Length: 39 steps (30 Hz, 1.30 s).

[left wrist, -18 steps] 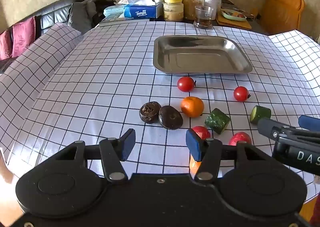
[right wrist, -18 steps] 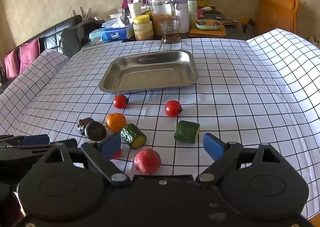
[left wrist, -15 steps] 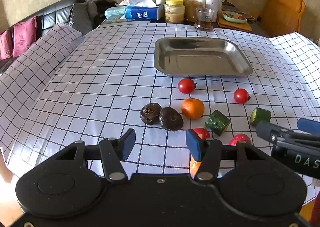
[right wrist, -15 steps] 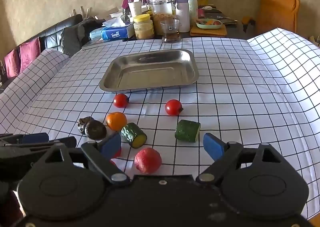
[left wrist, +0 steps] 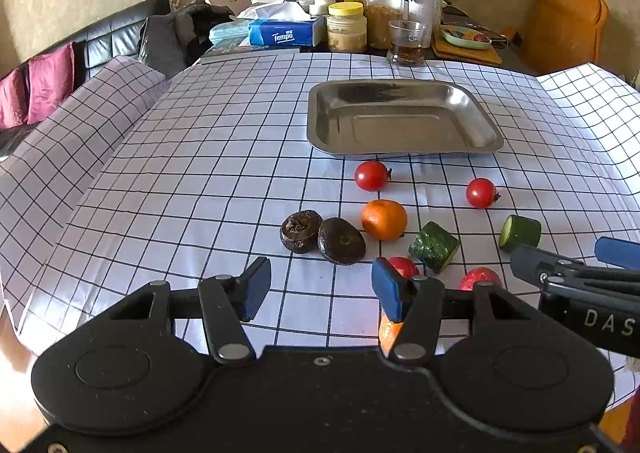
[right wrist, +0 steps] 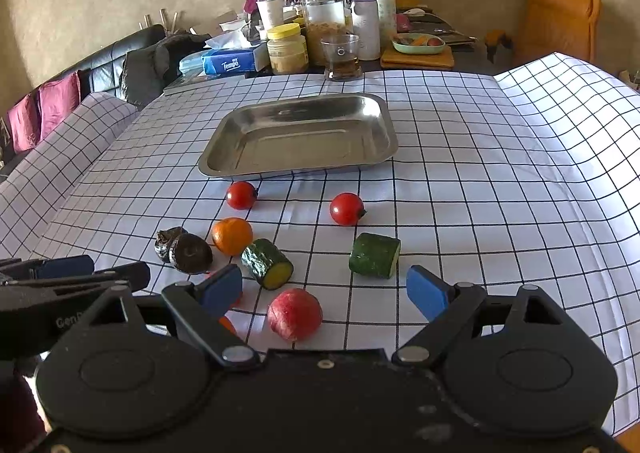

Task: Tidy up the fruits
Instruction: 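Move both tools toward the fruits in front of the tray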

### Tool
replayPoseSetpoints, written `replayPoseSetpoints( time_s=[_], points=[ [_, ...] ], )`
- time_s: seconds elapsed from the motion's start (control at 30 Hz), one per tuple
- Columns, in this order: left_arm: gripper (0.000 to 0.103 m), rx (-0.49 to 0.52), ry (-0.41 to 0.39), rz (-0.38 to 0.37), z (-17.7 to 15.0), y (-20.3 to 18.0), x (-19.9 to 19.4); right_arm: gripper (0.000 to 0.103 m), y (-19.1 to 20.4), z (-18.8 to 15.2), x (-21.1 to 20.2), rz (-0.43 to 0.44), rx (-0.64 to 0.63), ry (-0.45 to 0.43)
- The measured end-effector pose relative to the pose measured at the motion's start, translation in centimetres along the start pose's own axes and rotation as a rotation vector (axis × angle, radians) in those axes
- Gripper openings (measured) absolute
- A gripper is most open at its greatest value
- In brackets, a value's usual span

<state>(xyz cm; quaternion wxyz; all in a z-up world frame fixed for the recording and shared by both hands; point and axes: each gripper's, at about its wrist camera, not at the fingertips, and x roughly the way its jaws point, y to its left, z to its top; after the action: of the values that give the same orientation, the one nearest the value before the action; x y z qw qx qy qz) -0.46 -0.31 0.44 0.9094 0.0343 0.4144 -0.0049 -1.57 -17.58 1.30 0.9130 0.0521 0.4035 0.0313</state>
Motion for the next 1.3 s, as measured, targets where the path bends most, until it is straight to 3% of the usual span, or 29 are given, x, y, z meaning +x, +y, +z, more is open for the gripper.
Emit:
replayPoseSetpoints(
  time_s=[0.7,0.93,1.3],
  points=[
    [0.061,0.012,-0.030,0.043,-0.6,-0.4,-0.1,0.094,0.6,0.2,0.3,-0.069,-0.040,0.018],
    [0.061,-0.003,-0.044,0.032,-0.5,-0.3,-0.2,0.095,1.2,0.5,0.8,-0.190,-0.073,0.013],
    [0.061,0.004,-0.052,0.025,-0.4,-0.2,-0.2,0.094,0.7,0.5,0.5,-0.140,-0.064,0.024]
  ],
)
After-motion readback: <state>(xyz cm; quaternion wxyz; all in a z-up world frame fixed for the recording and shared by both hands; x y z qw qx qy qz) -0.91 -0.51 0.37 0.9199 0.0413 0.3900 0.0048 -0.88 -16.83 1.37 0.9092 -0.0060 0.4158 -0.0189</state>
